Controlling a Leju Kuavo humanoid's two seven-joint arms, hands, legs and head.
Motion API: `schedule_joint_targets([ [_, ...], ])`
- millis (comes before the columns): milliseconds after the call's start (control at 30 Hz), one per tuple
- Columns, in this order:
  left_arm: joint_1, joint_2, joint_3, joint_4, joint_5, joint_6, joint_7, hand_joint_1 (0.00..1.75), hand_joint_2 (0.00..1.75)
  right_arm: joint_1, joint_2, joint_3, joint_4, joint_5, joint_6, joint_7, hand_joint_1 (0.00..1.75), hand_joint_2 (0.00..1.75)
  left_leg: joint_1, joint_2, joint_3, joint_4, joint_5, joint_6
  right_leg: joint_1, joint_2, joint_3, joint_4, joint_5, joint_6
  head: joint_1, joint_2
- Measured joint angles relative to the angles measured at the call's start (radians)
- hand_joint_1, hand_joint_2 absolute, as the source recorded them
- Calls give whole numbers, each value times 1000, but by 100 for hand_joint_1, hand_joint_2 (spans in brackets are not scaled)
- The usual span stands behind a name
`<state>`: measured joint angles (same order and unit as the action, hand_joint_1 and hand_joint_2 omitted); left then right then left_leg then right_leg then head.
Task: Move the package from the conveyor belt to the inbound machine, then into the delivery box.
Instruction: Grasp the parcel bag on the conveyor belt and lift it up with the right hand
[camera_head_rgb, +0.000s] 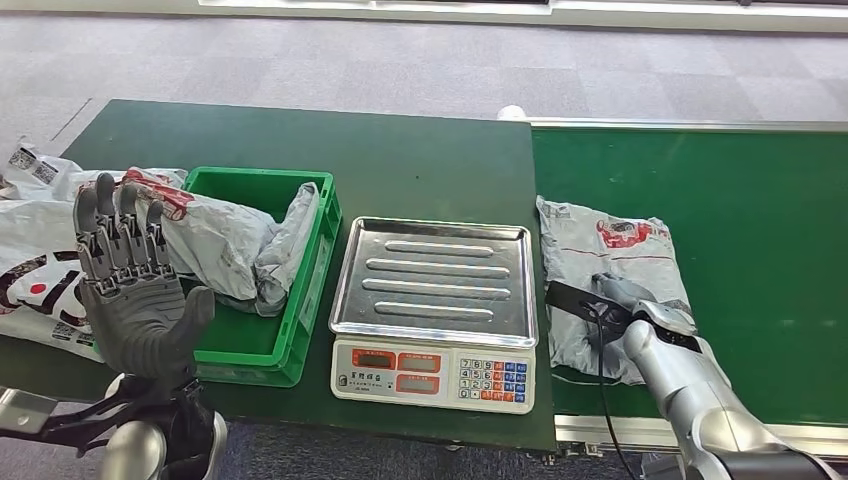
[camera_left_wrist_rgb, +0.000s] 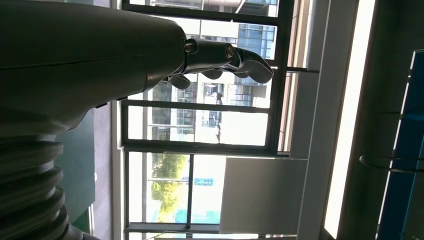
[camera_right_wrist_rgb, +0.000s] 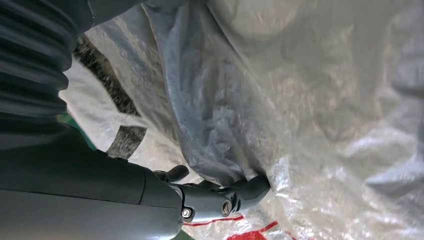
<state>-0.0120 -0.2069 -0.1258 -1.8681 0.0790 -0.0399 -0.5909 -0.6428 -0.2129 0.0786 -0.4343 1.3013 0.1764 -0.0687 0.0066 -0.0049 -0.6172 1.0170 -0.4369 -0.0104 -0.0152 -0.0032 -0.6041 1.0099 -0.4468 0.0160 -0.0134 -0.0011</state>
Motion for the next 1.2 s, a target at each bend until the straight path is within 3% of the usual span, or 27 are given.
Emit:
schedule_joint_targets([
  [33,-5,2,0,0,1,0,0,0,175,18,-6,15,-17,-24,7,-21,15,175,0,0,0,0,0,0,0,0,0,0,0,0,0,0],
  [133,-12,5,0,0,2,0,0,0,175,49,-17,33,-52,-63,22,-49,146,175,0,0,0,0,0,0,0,0,0,0,0,0,0,0],
  [167,-13,5,0,0,2,0,0,0,175,56,-19,37,-62,-74,26,-56,175,175,0,0,0,0,0,0,0,0,0,0,0,0,0,0],
  [667,-27,9,1,-9,6,0,8,0,175,185,-55,133,-305,-195,64,-59,175,175,0,0,0,0,0,0,0,0,0,0,0,0,0,0],
  [1200,-29,10,1,-13,6,1,8,0,175,216,-79,176,-363,-219,45,-37,175,175,0,0,0,0,0,0,0,0,0,0,0,0,0,0],
])
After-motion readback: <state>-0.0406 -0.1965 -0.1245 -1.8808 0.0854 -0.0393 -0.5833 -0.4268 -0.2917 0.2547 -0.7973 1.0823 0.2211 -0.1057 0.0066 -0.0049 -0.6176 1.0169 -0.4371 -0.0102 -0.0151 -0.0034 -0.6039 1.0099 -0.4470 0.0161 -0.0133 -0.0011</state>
